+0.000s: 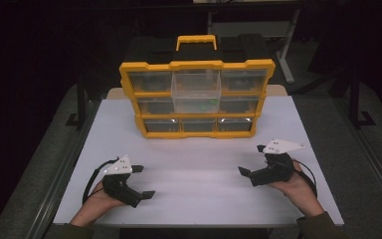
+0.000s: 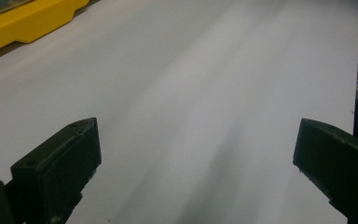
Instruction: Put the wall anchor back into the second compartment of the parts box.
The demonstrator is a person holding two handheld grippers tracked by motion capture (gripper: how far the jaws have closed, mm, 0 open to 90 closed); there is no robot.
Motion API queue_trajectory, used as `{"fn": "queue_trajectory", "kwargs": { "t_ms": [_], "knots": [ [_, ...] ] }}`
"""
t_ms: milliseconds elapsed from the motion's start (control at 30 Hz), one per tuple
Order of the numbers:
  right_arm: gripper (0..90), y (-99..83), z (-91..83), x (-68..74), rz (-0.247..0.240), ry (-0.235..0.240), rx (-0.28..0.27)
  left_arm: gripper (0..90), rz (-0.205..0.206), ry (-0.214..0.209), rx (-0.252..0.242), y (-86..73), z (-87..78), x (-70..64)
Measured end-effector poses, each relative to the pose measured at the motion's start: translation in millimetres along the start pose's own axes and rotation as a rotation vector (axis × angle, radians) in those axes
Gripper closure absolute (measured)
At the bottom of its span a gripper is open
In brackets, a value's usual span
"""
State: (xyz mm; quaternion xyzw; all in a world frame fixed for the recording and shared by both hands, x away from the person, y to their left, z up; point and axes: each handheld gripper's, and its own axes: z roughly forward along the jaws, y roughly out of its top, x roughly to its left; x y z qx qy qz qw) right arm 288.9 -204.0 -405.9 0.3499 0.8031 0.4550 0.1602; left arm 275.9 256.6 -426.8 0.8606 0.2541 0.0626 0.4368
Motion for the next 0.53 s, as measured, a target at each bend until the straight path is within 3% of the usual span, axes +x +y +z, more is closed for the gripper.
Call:
{"fn": "queue_trajectory", "kwargs": {
  "t_ms": [300, 533],
  "knots": [
    [0.0, -28.9, -2.5, 1.1, 0.035, -0.009, 0.017, 0.7, 0.005, 0.000, 0.003, 0.1, 0.4, -0.1],
    [0.0, -33.4, 1.6, 5.0, 0.025, -0.011, 0.042, 0.7, 0.008, 0.001, 0.006, -0.1, 0.5, 0.0]
  ]
}}
